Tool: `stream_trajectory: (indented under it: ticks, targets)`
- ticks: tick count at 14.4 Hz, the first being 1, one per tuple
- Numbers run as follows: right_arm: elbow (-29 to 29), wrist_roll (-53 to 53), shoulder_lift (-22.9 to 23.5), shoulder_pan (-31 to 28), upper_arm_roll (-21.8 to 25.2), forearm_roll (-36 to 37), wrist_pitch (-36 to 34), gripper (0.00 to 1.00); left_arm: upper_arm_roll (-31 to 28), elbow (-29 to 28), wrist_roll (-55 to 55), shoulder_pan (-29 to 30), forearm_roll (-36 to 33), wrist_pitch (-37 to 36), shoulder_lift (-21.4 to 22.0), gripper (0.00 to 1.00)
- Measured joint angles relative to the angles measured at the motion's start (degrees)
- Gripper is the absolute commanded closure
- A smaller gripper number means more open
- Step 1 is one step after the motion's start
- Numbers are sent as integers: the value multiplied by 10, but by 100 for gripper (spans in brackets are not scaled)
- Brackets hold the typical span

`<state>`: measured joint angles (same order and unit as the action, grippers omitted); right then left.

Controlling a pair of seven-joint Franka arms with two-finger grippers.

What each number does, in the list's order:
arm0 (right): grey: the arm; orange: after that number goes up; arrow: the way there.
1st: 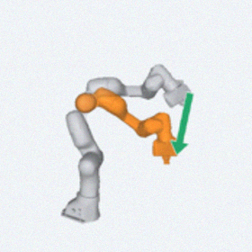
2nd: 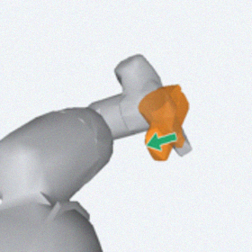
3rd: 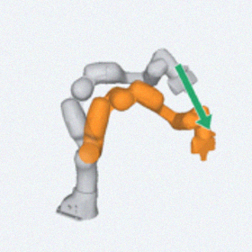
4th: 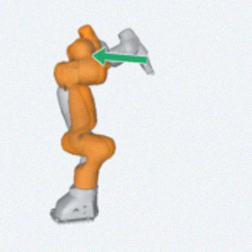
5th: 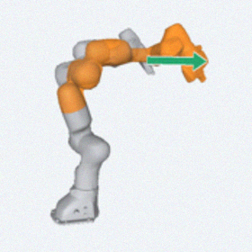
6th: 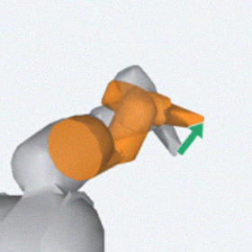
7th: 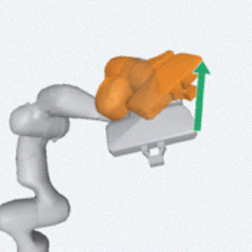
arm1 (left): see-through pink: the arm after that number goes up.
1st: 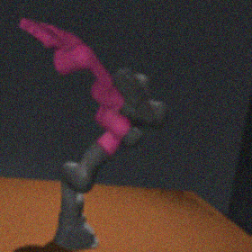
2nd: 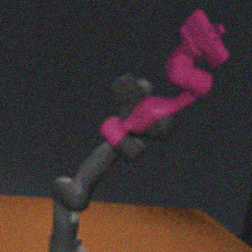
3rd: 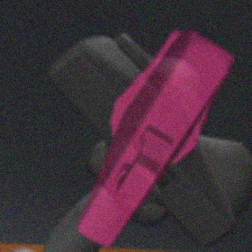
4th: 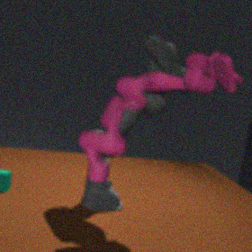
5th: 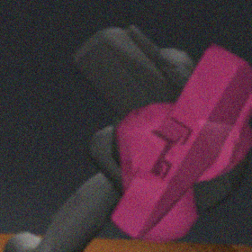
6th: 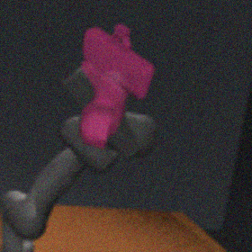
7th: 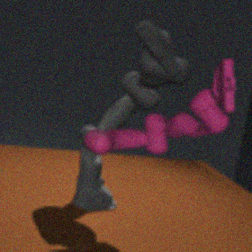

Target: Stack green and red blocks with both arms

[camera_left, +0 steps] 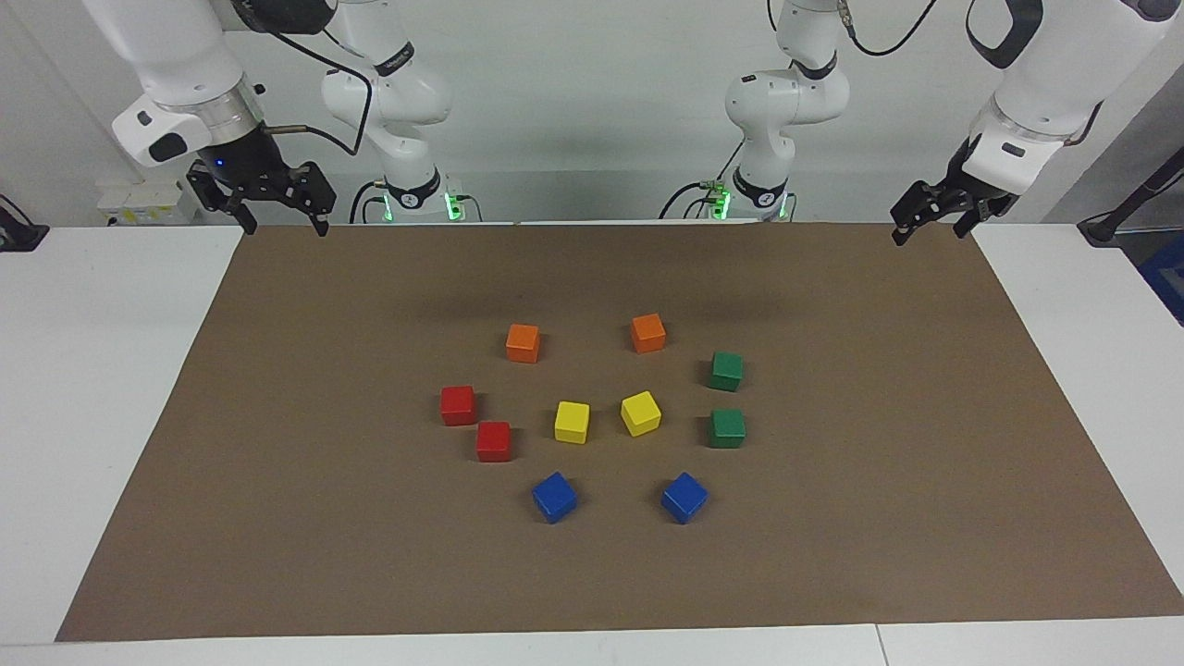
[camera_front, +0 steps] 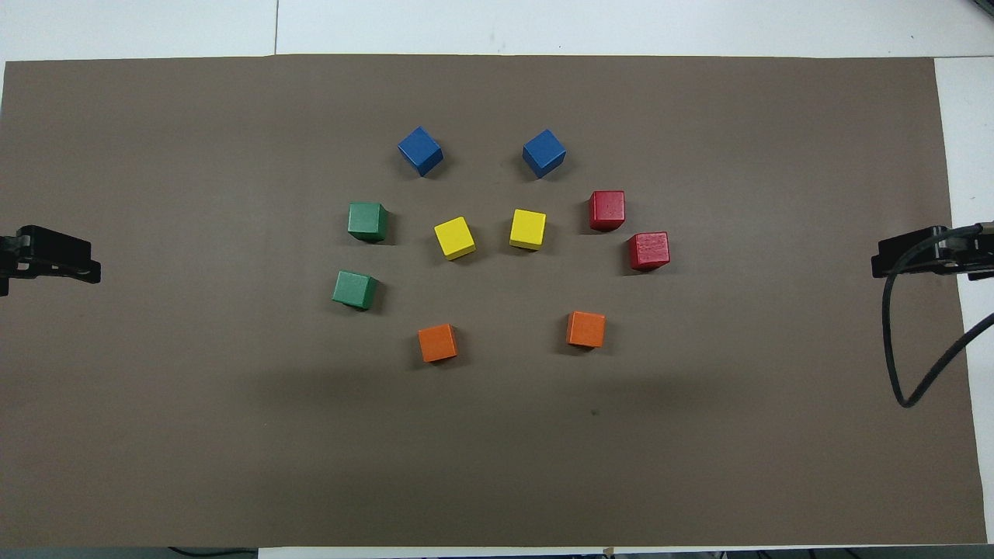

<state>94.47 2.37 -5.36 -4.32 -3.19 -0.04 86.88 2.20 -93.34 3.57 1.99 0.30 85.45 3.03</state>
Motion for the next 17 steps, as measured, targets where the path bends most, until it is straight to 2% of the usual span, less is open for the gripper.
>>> stream_trajectory:
  ticks: [12,17]
  targets:
    - [0,0,0,-1,0,0,7,0,-1,-2,-36,0,0,6,0,0]
    - [9,10,1,7,-8,-5,25,0,8,-19,-29,-3,0,33,0,0]
